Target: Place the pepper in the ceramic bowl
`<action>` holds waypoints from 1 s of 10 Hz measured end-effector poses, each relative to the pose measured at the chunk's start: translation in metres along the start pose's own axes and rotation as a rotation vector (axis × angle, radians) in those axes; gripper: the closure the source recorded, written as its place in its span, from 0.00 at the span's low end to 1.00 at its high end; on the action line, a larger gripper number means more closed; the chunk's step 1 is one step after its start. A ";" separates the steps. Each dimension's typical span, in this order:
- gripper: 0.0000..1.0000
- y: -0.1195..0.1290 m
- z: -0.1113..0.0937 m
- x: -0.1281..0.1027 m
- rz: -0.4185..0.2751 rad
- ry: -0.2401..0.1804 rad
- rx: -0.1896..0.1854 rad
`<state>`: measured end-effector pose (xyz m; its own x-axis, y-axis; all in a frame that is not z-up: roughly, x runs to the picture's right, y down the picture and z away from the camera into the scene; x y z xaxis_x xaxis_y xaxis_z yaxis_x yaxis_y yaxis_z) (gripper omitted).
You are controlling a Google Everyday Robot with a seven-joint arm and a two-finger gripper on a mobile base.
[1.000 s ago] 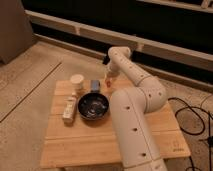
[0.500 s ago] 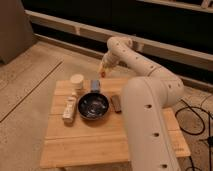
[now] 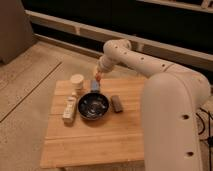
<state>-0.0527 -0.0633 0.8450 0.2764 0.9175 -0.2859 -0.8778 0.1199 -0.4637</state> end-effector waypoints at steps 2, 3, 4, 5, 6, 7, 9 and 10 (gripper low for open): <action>1.00 0.028 -0.001 0.026 -0.029 0.023 -0.032; 1.00 0.036 0.000 0.041 -0.025 0.043 -0.044; 1.00 0.037 0.000 0.053 -0.016 0.062 -0.050; 1.00 0.036 -0.001 0.054 -0.013 0.064 -0.051; 1.00 0.038 0.000 0.054 -0.014 0.065 -0.052; 1.00 0.039 0.000 0.054 -0.016 0.065 -0.054; 1.00 0.040 0.000 0.053 -0.016 0.064 -0.055; 1.00 0.045 0.008 0.059 -0.020 0.076 -0.065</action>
<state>-0.0789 -0.0011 0.8138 0.3243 0.8836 -0.3377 -0.8453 0.1104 -0.5227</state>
